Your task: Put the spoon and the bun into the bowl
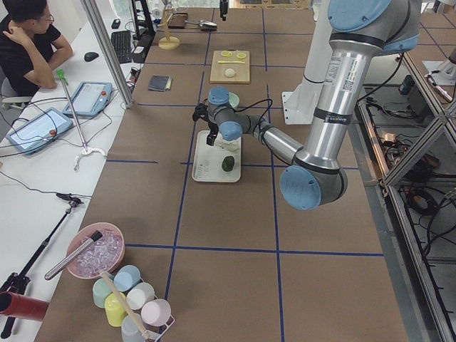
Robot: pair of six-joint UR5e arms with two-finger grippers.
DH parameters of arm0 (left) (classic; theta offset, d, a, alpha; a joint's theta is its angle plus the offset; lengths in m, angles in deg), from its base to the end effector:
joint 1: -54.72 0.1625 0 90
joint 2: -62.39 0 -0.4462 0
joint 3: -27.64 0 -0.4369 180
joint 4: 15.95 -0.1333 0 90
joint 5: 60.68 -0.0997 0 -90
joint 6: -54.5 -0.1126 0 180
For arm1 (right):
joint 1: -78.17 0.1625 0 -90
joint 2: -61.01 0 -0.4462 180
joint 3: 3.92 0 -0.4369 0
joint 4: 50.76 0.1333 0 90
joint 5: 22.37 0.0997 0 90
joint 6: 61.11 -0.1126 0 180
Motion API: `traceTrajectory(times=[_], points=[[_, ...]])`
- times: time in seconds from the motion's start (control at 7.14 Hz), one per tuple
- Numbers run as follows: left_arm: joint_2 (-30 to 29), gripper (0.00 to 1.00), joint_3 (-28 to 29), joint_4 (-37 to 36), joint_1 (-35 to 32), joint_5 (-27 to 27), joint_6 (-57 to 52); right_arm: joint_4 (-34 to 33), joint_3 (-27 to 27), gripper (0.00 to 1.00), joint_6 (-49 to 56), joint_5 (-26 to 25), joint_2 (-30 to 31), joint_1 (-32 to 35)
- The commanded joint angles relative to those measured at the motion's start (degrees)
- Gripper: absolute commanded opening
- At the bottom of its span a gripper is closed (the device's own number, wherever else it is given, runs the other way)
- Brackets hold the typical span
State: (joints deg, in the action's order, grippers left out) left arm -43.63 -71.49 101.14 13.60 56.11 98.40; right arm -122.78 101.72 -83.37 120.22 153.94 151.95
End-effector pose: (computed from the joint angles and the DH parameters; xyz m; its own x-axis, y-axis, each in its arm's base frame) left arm 0.4423 -0.4957 0.3884 0.5494 0.3742 -0.7471 -0.1115 0.9190 0.3783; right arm -0.1043 -0.5154 0.5199 0.5260 -0.2045 0.8255 0.0442 0.9759 0.2136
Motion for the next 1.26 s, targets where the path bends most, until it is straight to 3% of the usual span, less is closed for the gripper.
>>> traceTrajectory(times=[0.0,0.28,0.7,0.98,1.12], points=[[-1.5,0.89,1.5,-1.2,3.9,-3.9,-0.2,0.0,-0.1,1.00,0.0,-0.2,0.1,0.0],[-1.4,0.77,2.4,-1.3,4.2,-4.0,-0.2,0.0,-0.1,1.00,0.1,-0.2,0.0,0.0],[-1.7,0.74,3.6,-1.2,4.3,-4.1,-0.3,0.0,-0.2,1.00,0.2,-0.3,0.0,-0.3],[-1.8,0.59,4.2,-1.2,4.4,-4.1,-0.3,0.1,-0.2,1.00,0.2,-0.3,0.1,-0.4],[-1.9,0.43,4.1,-1.2,4.4,-4.1,-0.3,0.1,-0.2,1.00,0.2,-0.5,0.1,-0.4]])
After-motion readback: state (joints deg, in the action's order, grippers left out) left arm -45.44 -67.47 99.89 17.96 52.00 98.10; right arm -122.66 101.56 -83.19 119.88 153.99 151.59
